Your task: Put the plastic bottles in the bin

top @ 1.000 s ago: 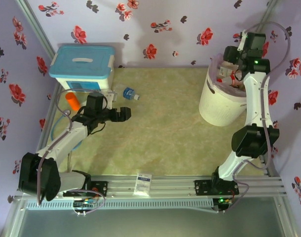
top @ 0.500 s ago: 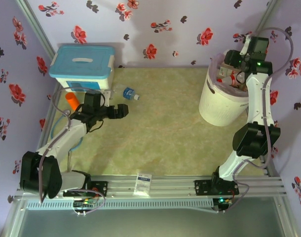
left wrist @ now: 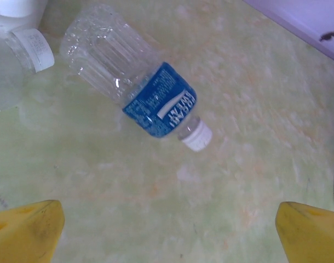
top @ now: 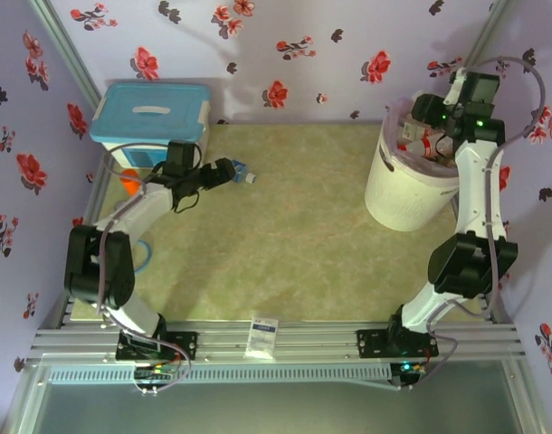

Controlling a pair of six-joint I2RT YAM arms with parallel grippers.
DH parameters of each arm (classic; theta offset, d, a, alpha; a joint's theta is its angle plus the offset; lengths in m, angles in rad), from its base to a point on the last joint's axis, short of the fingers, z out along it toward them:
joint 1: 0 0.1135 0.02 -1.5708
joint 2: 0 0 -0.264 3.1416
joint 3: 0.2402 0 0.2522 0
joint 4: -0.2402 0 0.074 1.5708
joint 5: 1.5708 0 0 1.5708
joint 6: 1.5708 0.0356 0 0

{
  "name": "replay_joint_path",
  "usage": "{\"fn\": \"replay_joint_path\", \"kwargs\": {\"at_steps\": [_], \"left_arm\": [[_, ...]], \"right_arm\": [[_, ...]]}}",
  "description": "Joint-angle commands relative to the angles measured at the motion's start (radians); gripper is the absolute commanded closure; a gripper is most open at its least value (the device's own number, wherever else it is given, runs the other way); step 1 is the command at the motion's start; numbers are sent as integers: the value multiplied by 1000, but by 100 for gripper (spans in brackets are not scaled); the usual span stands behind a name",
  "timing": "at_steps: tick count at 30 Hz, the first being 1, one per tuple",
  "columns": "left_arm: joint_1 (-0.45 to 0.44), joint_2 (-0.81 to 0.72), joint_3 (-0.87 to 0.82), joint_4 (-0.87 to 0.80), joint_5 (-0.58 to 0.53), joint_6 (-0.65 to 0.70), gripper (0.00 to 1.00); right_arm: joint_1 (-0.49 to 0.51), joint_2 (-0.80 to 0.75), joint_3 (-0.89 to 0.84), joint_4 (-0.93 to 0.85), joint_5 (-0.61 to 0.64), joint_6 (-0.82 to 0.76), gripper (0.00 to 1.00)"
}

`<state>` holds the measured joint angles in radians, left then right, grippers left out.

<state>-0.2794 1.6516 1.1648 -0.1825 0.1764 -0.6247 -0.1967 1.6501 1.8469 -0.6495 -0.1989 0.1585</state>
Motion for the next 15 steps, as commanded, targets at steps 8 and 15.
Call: {"fn": "replay_joint_path", "kwargs": {"at_steps": [8, 15], "left_arm": [[-58, 271, 215, 23, -127, -283, 1], [-57, 368, 214, 132, -190, -477, 2]], "right_arm": [[28, -200, -42, -2, -46, 18, 30], [92, -270, -59, -51, -17, -14, 30]]}}
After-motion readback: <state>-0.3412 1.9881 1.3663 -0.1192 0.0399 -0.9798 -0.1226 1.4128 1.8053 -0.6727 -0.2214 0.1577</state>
